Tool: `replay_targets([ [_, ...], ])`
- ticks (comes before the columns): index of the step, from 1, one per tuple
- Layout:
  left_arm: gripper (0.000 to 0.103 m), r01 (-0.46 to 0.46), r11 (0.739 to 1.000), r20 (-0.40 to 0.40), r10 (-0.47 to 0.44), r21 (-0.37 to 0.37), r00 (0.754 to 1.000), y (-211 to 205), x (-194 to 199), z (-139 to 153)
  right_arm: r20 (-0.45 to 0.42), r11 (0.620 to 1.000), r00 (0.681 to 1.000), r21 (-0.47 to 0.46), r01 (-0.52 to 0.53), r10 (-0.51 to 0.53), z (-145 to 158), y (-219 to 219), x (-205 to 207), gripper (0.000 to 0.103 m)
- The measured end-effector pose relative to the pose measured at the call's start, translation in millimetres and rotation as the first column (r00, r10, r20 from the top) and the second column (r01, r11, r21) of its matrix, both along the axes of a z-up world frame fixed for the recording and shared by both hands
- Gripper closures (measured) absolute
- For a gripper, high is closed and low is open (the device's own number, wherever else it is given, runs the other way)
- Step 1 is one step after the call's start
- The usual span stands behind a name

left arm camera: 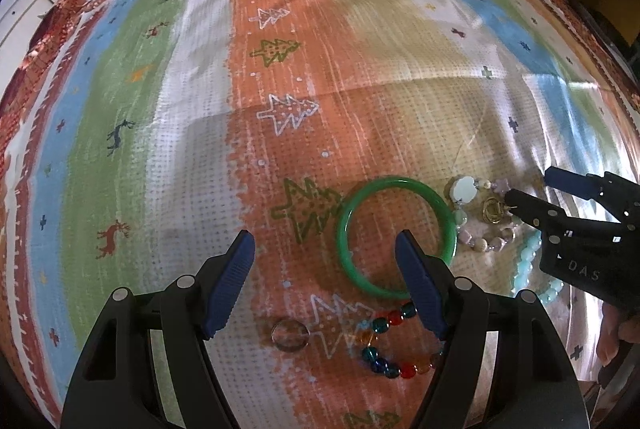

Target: Organize jewelry

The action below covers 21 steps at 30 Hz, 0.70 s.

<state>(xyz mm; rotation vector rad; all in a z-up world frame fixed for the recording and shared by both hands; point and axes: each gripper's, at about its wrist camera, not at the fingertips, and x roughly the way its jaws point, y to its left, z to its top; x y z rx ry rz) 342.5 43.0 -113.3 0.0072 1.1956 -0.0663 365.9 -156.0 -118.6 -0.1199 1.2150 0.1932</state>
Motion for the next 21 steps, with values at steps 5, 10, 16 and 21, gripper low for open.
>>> replay_targets([
  [5, 0.031, 0.014, 1.0, -0.028, -0.015, -0.017, 1.0, -0.8, 3.1, -12.0, -0.003, 1.0, 1.0, 0.013, 0.006, -0.006, -1.4, -1.8, 1.1, 0.039],
  [10, 0.033, 0.029, 0.999, -0.023, -0.03, -0.016, 0.999, 0.4, 2.9, -13.7, -0.001, 1.0, 1.0, 0.002, -0.008, 0.008, -1.7, -0.4, 0.7, 0.039],
  [16, 0.041, 0.03, 0.999, -0.019, -0.029, 0.019, 0.999, -2.1, 2.6, -15.2, 0.01, 1.0, 1.0, -0.004, -0.011, 0.012, -1.2, -1.4, -3.1, 0.044],
  [21, 0.06, 0.025, 0.999, -0.018, -0.024, 0.028, 1.0, 1.1, 1.9, -15.0, 0.022, 1.0, 1.0, -0.019, -0.02, 0.02, 0.6, -0.2, -4.3, 0.058],
])
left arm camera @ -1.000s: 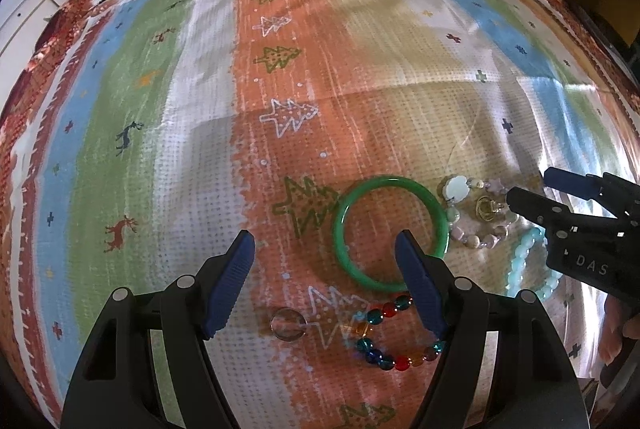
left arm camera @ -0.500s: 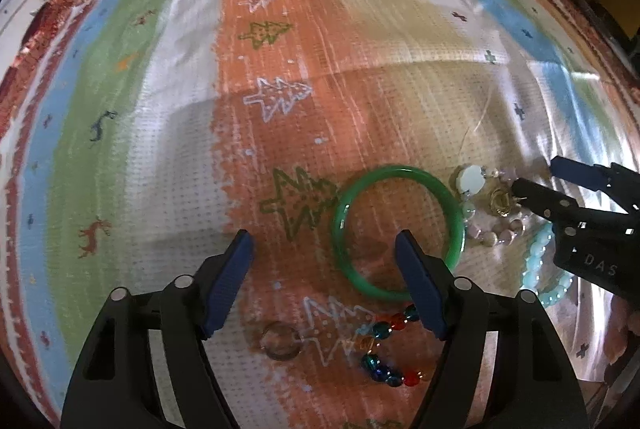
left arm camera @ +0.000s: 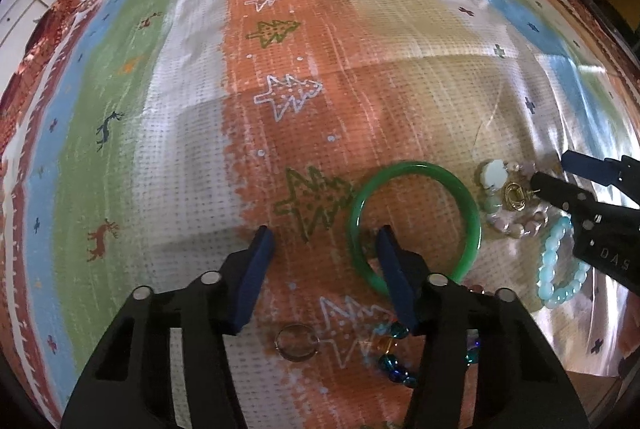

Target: Organize jewelry

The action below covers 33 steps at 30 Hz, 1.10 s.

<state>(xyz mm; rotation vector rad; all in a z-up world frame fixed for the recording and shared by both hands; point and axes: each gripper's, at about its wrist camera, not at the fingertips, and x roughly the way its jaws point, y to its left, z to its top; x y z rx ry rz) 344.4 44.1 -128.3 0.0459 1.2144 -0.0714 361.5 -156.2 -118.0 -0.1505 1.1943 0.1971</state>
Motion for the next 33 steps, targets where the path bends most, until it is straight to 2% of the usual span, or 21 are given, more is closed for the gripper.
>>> replay_targets([
  [1, 0.072, 0.008, 1.0, -0.001, -0.008, 0.0, 1.0, -0.7, -0.1, -0.2, 0.002, 1.0, 1.0, 0.001, -0.001, 0.001, 0.5, 0.3, 0.1, 0.066],
  [2, 0.079, 0.018, 1.0, -0.003, -0.018, 0.005, 1.0, -2.0, -0.1, -0.1, -0.001, 1.0, 1.0, 0.011, -0.009, 0.009, 1.0, 0.9, -0.2, 0.081],
  [3, 0.095, 0.025, 1.0, -0.007, -0.025, 0.013, 1.0, -2.7, 0.0, -0.2, -0.013, 0.999, 1.0, 0.033, -0.023, 0.023, 0.6, 1.8, -1.3, 0.084],
  [4, 0.096, 0.022, 1.0, -0.011, -0.022, 0.016, 1.0, -2.6, 0.0, 0.0, -0.013, 0.999, 1.0, 0.033, -0.026, 0.026, 1.2, 2.4, -2.8, 0.088],
  [8, 0.096, 0.014, 1.0, -0.014, -0.014, 0.0, 1.0, 0.7, 0.2, 1.2, -0.005, 0.999, 0.999, 0.023, -0.041, 0.041, 1.9, 3.8, -4.9, 0.092],
  [14, 0.096, -0.004, 1.0, -0.003, 0.004, -0.011, 1.0, 3.9, -1.8, 10.0, -0.006, 0.997, 0.999, 0.055, -0.047, 0.047, 10.2, 2.5, -8.2, 0.092],
  [28, 0.095, -0.014, 0.998, 0.088, 0.019, -0.06, 0.996, -1.8, -21.5, 56.0, 0.073, 0.989, 0.994, 0.113, -0.095, 0.087, 55.4, 11.9, -35.3, 0.092],
  [33, 0.095, -0.001, 0.998, 0.091, 0.006, -0.056, 0.996, -6.5, -31.7, 61.8, 0.105, 0.987, 0.988, 0.111, -0.12, 0.109, 66.1, 16.7, -43.5, 0.092],
])
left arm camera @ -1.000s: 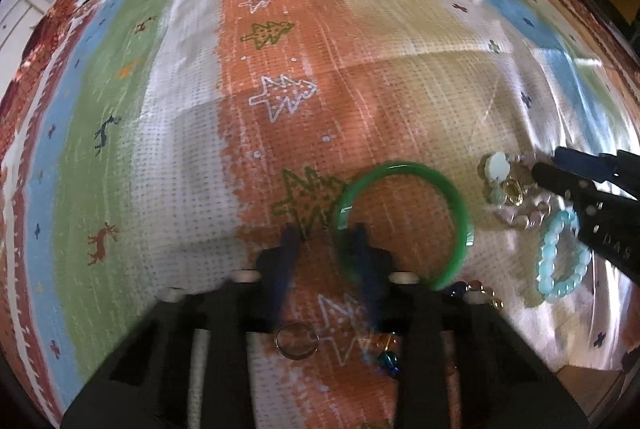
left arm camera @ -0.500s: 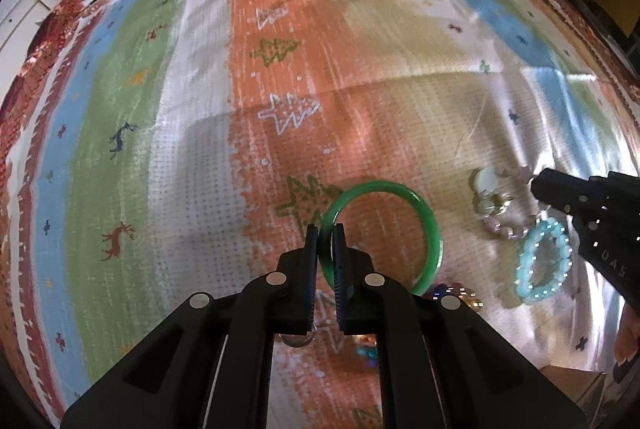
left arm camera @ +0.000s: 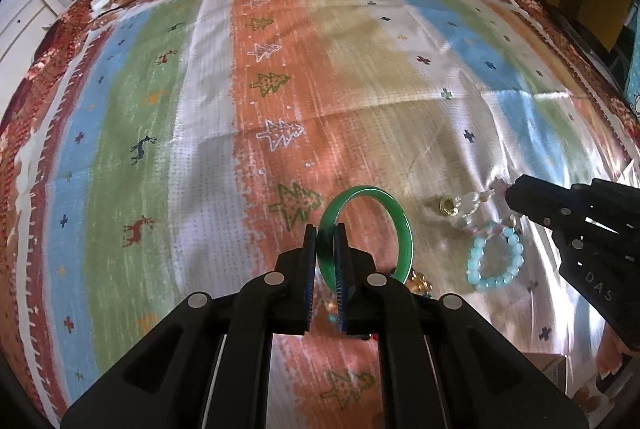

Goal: Organize jewelry
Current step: 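Lift the green bangle and white pearl charm and carry them over the silver tin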

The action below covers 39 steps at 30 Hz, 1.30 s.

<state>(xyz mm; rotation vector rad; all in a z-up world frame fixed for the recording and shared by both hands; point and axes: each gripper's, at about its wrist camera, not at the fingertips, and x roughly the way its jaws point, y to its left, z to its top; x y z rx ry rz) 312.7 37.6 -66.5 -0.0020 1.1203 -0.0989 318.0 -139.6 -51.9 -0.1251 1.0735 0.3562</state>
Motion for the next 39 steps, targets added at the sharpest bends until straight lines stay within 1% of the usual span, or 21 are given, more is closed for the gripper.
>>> replay_targets([
  [11, 0.095, -0.004, 1.0, 0.051, 0.005, -0.03, 0.999, -4.7, -23.0, 23.6, 0.046, 0.998, 0.999, 0.057, -0.024, 0.022, 30.9, -2.3, -24.8, 0.092],
  [15, 0.095, 0.001, 0.999, 0.067, 0.002, -0.037, 0.998, -9.2, -32.9, 31.8, 0.064, 0.997, 0.997, 0.061, -0.043, 0.039, 39.9, -1.4, -36.8, 0.092],
  [25, 0.095, -0.026, 0.998, 0.103, 0.033, -0.06, 0.994, -8.9, -56.9, 47.5, 0.121, 0.995, 0.99, 0.064, -0.074, 0.066, 59.4, -8.0, -69.5, 0.092],
  [31, 0.095, -0.025, 0.997, 0.124, 0.034, -0.071, 0.992, -12.3, -76.0, 55.1, 0.105, 0.992, 0.991, 0.083, -0.095, 0.086, 59.8, -12.6, -78.5, 0.092],
  [36, 0.094, -0.02, 0.997, 0.141, 0.031, -0.078, 0.99, -14.8, -88.6, 60.5, 0.12, 0.989, 0.988, 0.092, -0.112, 0.101, 66.0, -13.9, -92.0, 0.092],
  [39, 0.094, -0.021, 0.997, 0.148, 0.033, -0.081, 0.989, -14.8, -95.3, 62.0, 0.133, 0.99, 0.985, 0.077, -0.119, 0.108, 67.0, -13.4, -99.6, 0.092],
])
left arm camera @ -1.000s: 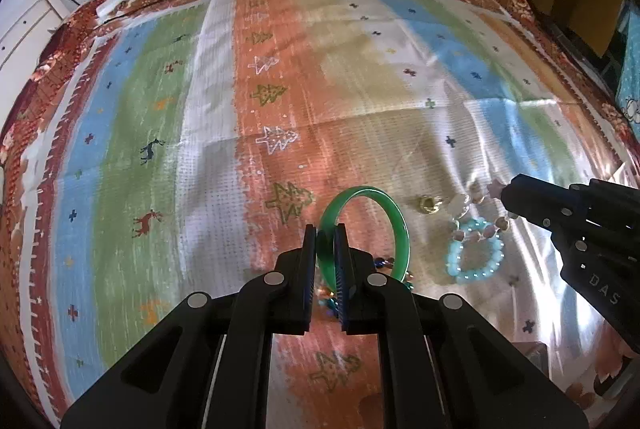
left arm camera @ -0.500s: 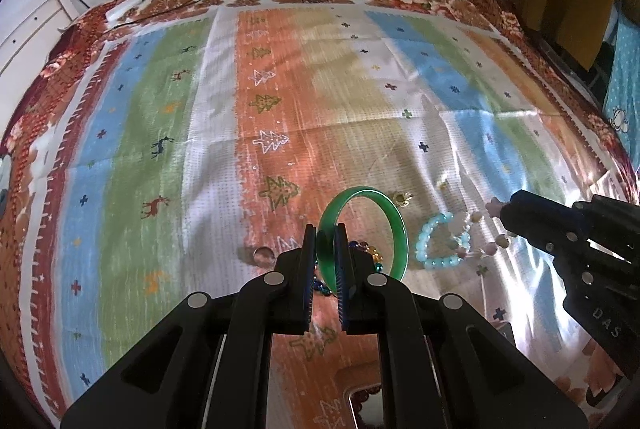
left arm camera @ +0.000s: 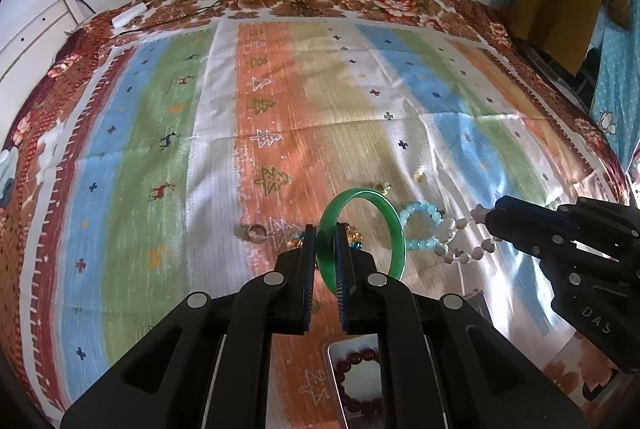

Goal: Organize jewelry
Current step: 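Lift the green bangle and white pearl charm and carry them over the silver tin, then open both tools to drop the bangle and pearl charm into the tin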

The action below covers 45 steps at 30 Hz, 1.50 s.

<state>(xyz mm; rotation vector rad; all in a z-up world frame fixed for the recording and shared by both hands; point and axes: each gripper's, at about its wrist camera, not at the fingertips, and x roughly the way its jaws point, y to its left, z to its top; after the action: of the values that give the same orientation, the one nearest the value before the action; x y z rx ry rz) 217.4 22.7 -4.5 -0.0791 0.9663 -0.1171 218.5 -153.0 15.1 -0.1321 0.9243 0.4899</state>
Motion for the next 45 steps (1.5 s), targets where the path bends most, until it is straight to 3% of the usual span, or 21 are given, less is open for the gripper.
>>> replay_targets([
  [10, 0.094, -0.005, 1.0, 0.032, 0.005, 0.015, 0.999, 0.2, -22.4, 6.8, 0.029, 0.999, 1.0, -0.04, 0.003, -0.002, 0.9, 0.8, -16.6, 0.092],
  [20, 0.094, 0.018, 1.0, 0.064, -0.018, 0.009, 0.998, -7.1, -49.6, 13.3, 0.047, 1.0, 0.999, -0.006, -0.014, 0.014, 9.2, -0.2, -40.6, 0.092],
  [39, 0.093, 0.088, 0.995, 0.03, -0.09, 0.042, 0.996, -28.4, -90.4, -4.9, -0.021, 0.998, 0.998, 0.012, -0.057, 0.057, -9.4, -4.7, -78.6, 0.092],
  [42, 0.089, 0.086, 0.996, 0.016, -0.087, 0.031, 0.996, -28.0, -91.9, -8.5, -0.047, 0.999, 0.998, 0.0, -0.043, 0.043, -14.8, -7.7, -77.7, 0.091],
  [43, 0.075, 0.075, 0.996, 0.021, -0.076, 0.041, 0.997, -26.3, -91.9, -7.2, -0.047, 0.999, 0.998, -0.007, -0.037, 0.036, -15.6, -8.2, -77.4, 0.087],
  [44, 0.067, 0.065, 0.997, 0.027, -0.066, 0.044, 0.997, -24.1, -91.6, -6.4, -0.045, 1.0, 0.999, -0.017, -0.019, 0.018, -16.4, -10.4, -76.1, 0.072],
  [45, 0.062, 0.056, 0.998, 0.032, -0.058, 0.042, 0.998, -22.6, -91.7, -5.7, -0.042, 1.0, 0.999, -0.018, -0.01, 0.009, -16.3, -11.7, -75.3, 0.065],
])
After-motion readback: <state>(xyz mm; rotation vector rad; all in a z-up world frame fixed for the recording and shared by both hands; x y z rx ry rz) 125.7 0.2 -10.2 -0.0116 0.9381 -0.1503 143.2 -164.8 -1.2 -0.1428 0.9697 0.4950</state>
